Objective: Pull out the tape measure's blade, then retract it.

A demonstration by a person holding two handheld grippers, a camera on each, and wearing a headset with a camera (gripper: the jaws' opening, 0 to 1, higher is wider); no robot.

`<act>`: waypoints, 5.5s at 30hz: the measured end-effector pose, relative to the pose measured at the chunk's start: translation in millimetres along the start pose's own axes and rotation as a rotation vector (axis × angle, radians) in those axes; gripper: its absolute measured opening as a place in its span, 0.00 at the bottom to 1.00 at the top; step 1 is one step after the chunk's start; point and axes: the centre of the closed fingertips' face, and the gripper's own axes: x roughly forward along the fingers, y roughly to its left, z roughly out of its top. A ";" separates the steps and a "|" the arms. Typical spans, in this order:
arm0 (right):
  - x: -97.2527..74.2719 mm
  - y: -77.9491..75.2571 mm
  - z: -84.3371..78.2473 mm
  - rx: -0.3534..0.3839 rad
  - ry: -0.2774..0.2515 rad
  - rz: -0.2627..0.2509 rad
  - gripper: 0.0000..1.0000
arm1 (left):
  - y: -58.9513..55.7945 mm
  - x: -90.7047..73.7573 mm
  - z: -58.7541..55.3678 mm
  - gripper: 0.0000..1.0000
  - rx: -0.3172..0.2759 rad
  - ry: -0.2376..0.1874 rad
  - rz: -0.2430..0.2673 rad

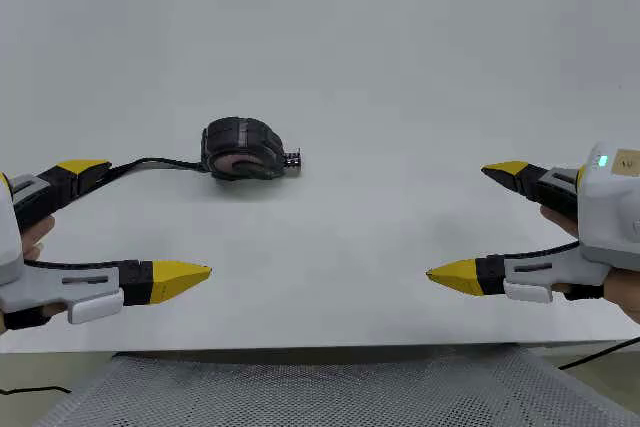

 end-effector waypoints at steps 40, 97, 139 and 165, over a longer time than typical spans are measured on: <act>33.7 -14.6 20.1 -0.057 -0.001 0.051 0.92 | 18.8 33.7 12.3 0.85 0.082 0.043 -0.075; 124.5 -10.3 47.3 -0.162 0.023 0.281 0.90 | 37.9 118.2 7.8 0.37 0.344 0.204 -0.281; 166.7 1.7 62.0 -0.233 -0.008 0.330 0.57 | 40.5 124.9 8.0 0.30 0.411 0.212 -0.299; 186.9 7.4 67.2 -0.369 -0.058 0.351 0.18 | 38.4 125.1 8.2 0.30 0.420 0.225 -0.307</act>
